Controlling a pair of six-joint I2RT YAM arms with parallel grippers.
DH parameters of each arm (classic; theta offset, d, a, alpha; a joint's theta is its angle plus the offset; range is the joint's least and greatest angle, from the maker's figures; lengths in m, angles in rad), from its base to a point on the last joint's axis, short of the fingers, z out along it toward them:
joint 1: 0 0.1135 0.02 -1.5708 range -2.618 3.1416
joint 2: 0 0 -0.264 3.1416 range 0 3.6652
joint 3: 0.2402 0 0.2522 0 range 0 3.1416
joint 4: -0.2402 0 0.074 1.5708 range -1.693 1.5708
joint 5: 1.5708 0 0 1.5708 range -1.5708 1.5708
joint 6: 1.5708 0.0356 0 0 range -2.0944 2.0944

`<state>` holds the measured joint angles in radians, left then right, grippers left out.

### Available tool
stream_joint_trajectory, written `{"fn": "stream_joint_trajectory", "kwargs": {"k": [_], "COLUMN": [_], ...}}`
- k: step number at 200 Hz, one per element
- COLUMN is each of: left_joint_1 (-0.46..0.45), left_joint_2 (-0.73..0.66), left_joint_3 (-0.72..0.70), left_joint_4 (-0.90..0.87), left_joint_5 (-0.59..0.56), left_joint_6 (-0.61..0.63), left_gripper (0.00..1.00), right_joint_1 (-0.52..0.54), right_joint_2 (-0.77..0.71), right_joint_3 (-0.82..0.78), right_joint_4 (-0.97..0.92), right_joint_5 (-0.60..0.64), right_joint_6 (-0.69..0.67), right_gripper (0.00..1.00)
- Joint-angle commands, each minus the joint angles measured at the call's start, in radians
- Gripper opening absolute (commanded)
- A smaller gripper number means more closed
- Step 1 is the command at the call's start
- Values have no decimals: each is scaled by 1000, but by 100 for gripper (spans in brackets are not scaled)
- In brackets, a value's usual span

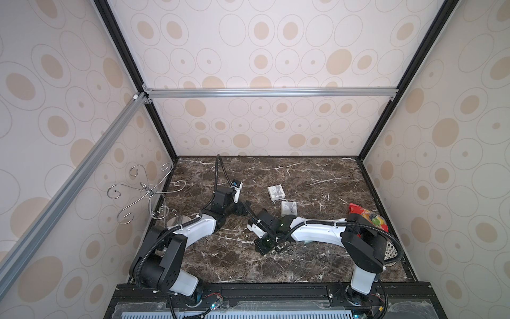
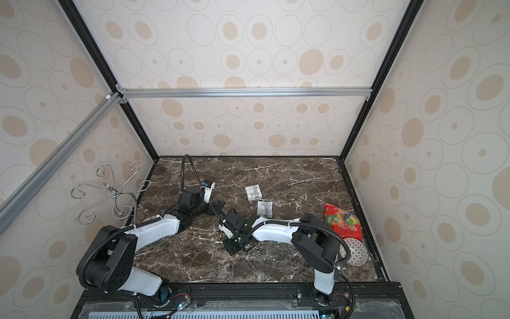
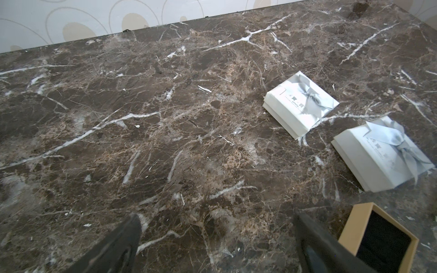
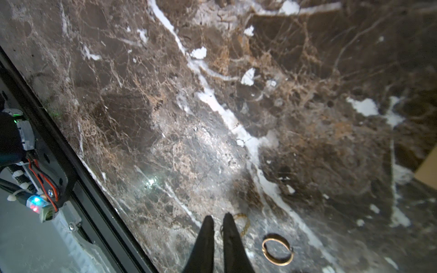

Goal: Take the rings out of the lift-off lid box
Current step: Place the ring at the center of the board.

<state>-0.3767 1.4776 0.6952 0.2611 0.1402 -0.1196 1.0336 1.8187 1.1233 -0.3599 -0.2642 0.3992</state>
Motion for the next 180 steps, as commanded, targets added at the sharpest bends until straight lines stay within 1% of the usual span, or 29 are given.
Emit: {"fn": "stream_joint_trajectory", "kwargs": {"k": [1, 26, 62, 95, 104, 115, 137, 180], "left_joint_1": [7, 7, 8, 8, 8, 8, 8, 9], "left_joint_2": [-10, -15, -22, -27, -29, -32, -38, -46], "left_joint_3": [-3, -6, -11, -14, -15, -16, -20, -26], "left_joint_4": [14, 13, 14, 13, 13, 14, 14, 14], "left_joint_5": [13, 14, 17, 21, 20, 20, 20, 19], "left_joint_6": [-8, -8, -5, -6, -6, -5, -3, -2], "left_gripper": [100, 100, 100, 100, 100, 100, 100, 100], "right_joint_1": [9, 8, 8, 9, 9, 9, 9, 9], "right_joint_2": [14, 6, -6, 13, 20, 29, 49, 61], "right_joint_3": [20, 18, 19, 25, 30, 36, 50, 61], "right_joint_4": [-23, -24, -35, -48, -54, -60, -76, -81], "right_joint_5": [7, 14, 25, 27, 25, 23, 17, 5], "right_joint_6": [-8, -10, -21, -22, -22, -21, -23, -30], "right_gripper": [14, 15, 21, 25, 28, 34, 39, 40]}}
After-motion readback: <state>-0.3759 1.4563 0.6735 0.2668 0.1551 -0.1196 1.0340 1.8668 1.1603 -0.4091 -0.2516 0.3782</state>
